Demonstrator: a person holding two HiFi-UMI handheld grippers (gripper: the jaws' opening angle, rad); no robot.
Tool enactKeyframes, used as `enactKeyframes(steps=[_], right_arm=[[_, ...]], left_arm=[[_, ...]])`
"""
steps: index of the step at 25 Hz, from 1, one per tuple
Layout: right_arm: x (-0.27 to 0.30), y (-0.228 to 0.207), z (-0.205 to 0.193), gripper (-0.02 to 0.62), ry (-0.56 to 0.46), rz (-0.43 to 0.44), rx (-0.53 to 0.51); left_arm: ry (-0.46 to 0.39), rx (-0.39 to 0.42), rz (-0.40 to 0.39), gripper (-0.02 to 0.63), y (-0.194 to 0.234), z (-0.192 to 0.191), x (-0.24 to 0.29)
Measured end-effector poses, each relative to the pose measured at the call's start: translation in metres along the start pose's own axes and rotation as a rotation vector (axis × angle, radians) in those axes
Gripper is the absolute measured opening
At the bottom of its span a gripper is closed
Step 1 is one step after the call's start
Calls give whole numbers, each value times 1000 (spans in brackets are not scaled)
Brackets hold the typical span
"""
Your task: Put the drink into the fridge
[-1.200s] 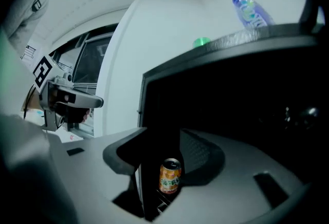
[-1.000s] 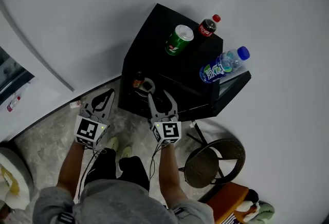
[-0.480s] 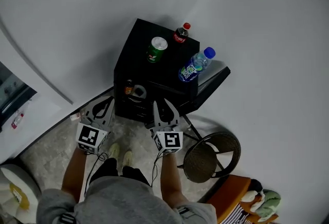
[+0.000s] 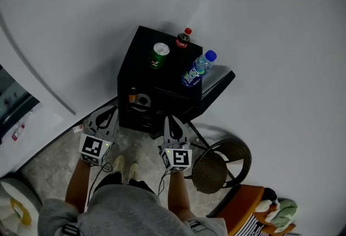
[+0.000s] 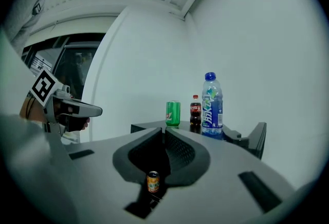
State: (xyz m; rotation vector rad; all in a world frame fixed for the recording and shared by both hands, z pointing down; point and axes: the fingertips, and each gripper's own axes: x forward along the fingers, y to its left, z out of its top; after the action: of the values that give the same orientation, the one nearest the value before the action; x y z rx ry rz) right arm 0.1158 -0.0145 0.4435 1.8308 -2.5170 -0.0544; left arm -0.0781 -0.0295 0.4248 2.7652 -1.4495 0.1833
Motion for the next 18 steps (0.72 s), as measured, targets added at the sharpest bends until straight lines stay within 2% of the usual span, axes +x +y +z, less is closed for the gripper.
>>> enactKeyframes(steps=[12,18], right_arm=[[4,6,-1,35,11,-6,-4],[23,7,3,35,38,-16,9]], left_arm=[[6,-7,-7,3,4,-1,2],[4,-3,-22,5,16,0,10]])
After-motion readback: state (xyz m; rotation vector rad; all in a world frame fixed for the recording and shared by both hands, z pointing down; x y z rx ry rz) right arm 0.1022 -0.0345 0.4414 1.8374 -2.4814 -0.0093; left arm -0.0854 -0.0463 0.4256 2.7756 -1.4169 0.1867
